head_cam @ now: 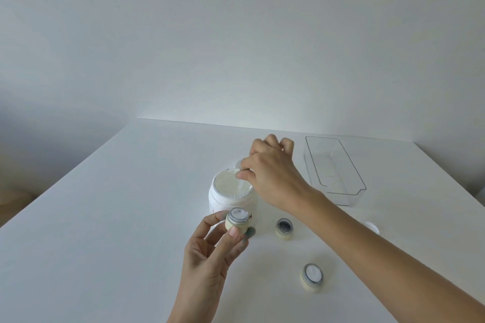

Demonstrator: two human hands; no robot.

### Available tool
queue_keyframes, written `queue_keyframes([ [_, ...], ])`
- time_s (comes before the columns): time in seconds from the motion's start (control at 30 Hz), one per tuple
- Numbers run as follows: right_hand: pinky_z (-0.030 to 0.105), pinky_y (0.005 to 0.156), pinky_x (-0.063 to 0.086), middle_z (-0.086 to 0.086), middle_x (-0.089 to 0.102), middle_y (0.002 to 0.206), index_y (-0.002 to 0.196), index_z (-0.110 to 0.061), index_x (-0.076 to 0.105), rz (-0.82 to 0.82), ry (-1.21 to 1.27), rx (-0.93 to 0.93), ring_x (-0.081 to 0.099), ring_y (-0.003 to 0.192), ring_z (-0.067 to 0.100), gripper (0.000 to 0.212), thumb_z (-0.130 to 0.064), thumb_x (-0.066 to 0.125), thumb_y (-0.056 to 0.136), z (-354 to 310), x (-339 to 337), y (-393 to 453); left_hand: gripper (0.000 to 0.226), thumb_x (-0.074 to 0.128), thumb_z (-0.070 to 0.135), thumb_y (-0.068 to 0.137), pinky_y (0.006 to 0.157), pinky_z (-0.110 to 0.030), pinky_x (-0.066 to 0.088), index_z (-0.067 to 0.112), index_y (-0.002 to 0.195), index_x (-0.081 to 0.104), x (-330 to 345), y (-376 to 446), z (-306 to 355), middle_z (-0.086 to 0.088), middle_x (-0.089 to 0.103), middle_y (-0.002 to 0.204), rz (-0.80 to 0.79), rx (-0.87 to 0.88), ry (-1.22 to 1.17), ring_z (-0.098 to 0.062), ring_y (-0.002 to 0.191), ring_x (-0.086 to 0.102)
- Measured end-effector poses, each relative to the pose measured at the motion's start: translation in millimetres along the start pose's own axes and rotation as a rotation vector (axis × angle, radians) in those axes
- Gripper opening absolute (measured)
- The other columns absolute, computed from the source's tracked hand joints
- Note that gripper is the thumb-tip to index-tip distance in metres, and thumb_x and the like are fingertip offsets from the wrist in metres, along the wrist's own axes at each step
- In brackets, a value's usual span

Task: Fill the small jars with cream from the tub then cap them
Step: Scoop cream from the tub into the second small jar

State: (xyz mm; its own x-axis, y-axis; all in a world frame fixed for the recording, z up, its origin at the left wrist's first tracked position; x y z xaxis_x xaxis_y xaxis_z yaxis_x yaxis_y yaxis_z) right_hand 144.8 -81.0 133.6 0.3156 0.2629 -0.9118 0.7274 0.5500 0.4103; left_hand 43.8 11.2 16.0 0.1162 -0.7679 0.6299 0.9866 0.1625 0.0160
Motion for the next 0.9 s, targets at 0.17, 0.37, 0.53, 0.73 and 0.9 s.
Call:
queue_keyframes([
  [0.17, 0.033, 0.068, 0.011, -0.008, 0.042, 0.071, 0.072, -0.015, 0.067, -0.119, 0.156, 0.110, 0.042, 0.092, 0.023, 0.034, -0.037, 0.053, 0.094, 10, 12, 5, 0.022, 0.069, 0.011, 0.075, 0.063, -0.023, 0.058, 0.013, 0.096, 0.077, -1, 0, 1, -0.010, 0.075, 0.086, 0.022, 0.025, 0.067, -0.025, 0.076, 0.075],
  [0.37, 0.034, 0.077, 0.021, -0.004, 0.070, 0.075, 0.075, -0.015, 0.071, -0.021, 0.391, 0.458, 0.057, 0.087, 0.021, 0.035, -0.035, 0.051, 0.095, 56, 3, -8, 0.024, 0.072, 0.009, 0.072, 0.064, -0.025, 0.059, 0.013, 0.095, 0.073, -4, 0, -1, -0.016, 0.075, 0.089, 0.029, 0.030, 0.070, -0.030, 0.077, 0.075],
  [0.53, 0.037, 0.080, 0.029, -0.025, 0.048, 0.037, 0.064, -0.010, 0.066, -0.043, 0.593, 0.643, 0.047, 0.060, 0.007, 0.039, -0.032, 0.053, 0.094, 75, 11, -21, 0.044, 0.084, 0.014, 0.052, 0.067, -0.025, 0.059, 0.015, 0.095, 0.073, -5, 0, 0, -0.016, 0.075, 0.094, 0.015, 0.034, 0.107, -0.029, 0.078, 0.074],
  [0.73, 0.025, 0.078, 0.034, -0.021, 0.062, 0.082, 0.071, -0.018, 0.071, -0.114, 0.983, 0.714, 0.053, 0.092, 0.003, 0.028, -0.033, 0.060, 0.092, 72, 16, -30, 0.033, 0.075, 0.003, 0.067, 0.065, -0.023, 0.058, 0.010, 0.099, 0.070, -7, 1, -1, -0.016, 0.075, 0.090, 0.023, 0.034, 0.087, -0.026, 0.075, 0.074],
  [0.9, 0.022, 0.080, 0.037, -0.009, 0.071, 0.087, 0.068, -0.019, 0.072, -0.210, 0.941, 0.667, 0.057, 0.093, 0.004, 0.029, -0.036, 0.061, 0.090, 56, 17, -46, 0.036, 0.071, 0.002, 0.070, 0.067, -0.023, 0.058, 0.007, 0.105, 0.067, -5, 1, -2, -0.019, 0.075, 0.097, -0.004, 0.018, 0.063, -0.027, 0.080, 0.074],
])
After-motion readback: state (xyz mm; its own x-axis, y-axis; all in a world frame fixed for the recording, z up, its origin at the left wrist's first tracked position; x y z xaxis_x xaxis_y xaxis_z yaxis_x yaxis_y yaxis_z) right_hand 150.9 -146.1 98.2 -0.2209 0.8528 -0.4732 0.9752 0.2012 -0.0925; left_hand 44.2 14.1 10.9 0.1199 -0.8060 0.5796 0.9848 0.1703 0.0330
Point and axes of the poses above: each hand's wrist, its own y-axis towards the middle knuckle, its own x-axis out of the palm, z = x × y, the point moved 7 cm from there along y, towards the middle knuckle
